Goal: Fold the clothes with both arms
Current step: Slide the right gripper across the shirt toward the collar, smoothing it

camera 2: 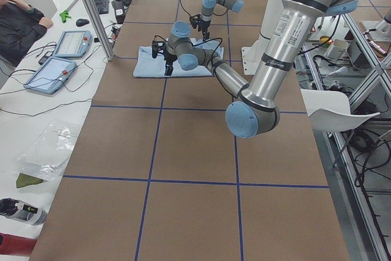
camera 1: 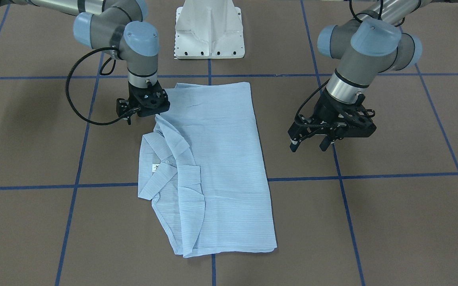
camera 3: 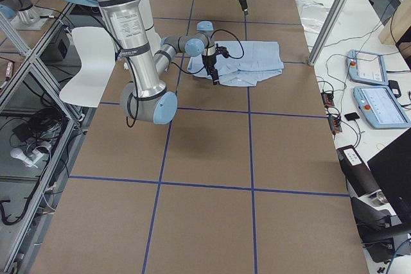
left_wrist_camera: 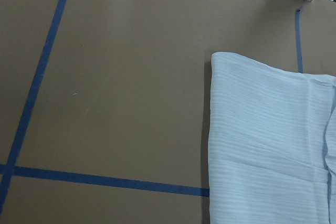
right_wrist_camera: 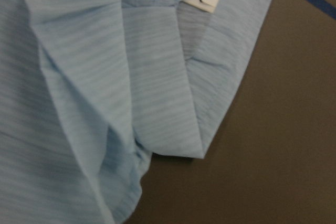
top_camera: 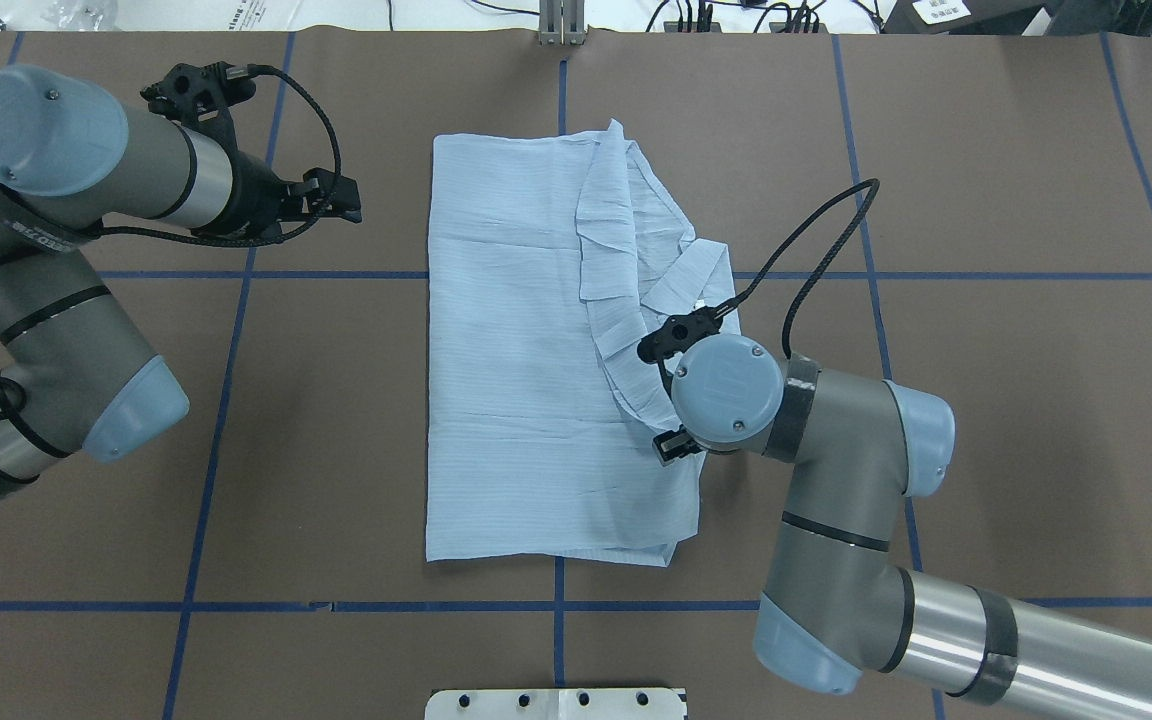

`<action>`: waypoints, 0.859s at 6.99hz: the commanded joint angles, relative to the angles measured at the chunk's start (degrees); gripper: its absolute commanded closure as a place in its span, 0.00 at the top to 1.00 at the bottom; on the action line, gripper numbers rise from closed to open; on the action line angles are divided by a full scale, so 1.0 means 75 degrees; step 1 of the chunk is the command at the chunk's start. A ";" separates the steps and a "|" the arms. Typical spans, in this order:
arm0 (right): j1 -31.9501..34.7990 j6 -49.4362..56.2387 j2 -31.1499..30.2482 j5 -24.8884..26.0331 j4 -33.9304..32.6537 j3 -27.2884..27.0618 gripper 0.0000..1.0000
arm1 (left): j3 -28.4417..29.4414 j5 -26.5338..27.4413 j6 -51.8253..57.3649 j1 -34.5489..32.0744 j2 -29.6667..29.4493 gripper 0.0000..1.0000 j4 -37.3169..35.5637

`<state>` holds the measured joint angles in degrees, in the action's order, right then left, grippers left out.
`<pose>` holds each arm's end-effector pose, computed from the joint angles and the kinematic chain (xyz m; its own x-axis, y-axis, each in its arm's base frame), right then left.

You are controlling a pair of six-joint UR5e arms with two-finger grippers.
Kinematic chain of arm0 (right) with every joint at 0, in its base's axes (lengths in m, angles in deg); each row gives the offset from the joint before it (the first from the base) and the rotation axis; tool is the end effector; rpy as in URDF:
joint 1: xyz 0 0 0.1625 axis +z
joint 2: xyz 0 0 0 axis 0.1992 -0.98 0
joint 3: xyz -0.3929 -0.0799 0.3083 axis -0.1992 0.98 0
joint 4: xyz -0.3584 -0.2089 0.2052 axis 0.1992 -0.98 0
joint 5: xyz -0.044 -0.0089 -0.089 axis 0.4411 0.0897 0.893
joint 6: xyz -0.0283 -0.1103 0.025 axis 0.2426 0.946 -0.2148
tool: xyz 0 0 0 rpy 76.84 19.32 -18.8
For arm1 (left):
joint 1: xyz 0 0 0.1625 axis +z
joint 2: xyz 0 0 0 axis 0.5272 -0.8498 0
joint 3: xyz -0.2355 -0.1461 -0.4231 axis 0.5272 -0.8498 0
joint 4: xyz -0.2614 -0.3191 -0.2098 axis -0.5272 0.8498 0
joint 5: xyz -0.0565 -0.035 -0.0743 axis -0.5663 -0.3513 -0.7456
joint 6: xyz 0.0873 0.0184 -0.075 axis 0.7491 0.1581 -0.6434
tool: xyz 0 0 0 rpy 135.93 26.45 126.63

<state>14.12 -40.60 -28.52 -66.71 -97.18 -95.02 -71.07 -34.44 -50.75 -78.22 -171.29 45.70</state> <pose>-0.5750 -0.4117 0.3906 0.8091 -0.3972 0.4330 0.2686 0.9054 0.3288 0.4292 -0.5882 0.3432 0.4719 -0.1006 -0.8759 0.3651 0.9266 0.0904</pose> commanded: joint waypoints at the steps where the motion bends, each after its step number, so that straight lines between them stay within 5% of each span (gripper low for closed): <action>1: 0.0183 0.0171 -0.0843 -0.0066 0.0026 -0.0391 1.00 | -0.0022 0.0000 0.0000 0.0001 -0.0001 1.00 -0.0011; 4: 0.0838 0.0194 0.0062 -0.0547 0.0084 -0.0311 1.00 | -0.0010 0.0000 0.0011 0.0001 -0.0001 1.00 0.0000; 6: 0.0874 0.0182 0.1200 -0.0442 0.0641 0.0938 1.00 | 0.0014 0.0000 0.0023 0.0001 0.0022 1.00 0.0000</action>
<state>20.29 -39.20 -24.40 -70.46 -95.49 -93.29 -71.06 -34.44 -50.61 -78.22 -171.26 45.70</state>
